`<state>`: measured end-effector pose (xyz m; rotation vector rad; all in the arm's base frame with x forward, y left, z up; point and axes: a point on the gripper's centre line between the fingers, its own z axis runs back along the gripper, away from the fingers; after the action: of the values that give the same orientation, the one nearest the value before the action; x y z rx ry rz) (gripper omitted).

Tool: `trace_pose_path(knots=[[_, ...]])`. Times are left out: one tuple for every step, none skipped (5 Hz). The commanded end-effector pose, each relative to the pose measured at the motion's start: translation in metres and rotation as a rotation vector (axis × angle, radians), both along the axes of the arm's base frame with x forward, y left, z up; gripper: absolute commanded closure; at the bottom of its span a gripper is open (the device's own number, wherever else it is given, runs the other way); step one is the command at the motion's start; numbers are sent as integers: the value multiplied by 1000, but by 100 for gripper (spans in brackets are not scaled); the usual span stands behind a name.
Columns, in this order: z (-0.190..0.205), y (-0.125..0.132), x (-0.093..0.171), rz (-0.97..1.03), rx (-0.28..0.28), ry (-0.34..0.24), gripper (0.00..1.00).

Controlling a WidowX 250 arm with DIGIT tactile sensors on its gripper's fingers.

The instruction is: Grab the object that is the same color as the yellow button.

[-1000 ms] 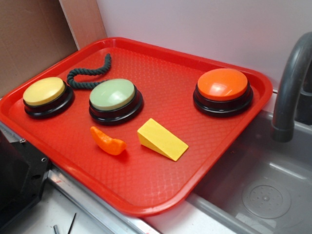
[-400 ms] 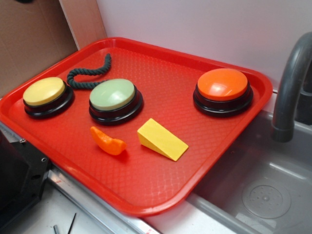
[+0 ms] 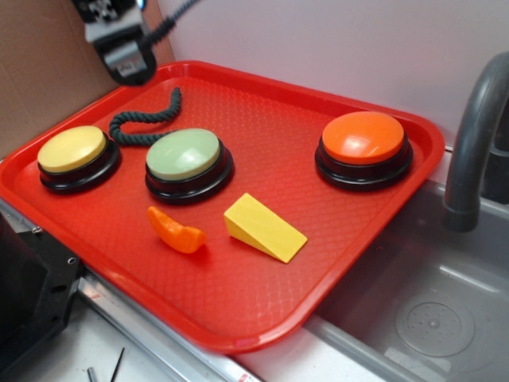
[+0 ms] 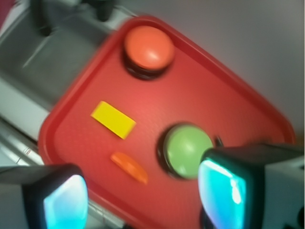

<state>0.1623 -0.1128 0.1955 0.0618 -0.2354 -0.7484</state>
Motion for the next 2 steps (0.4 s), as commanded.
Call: trace_pose_path(knots=[[-53,-2,19,-479,-22,61,0],[-91,-6,30,-594,-73,70,0]])
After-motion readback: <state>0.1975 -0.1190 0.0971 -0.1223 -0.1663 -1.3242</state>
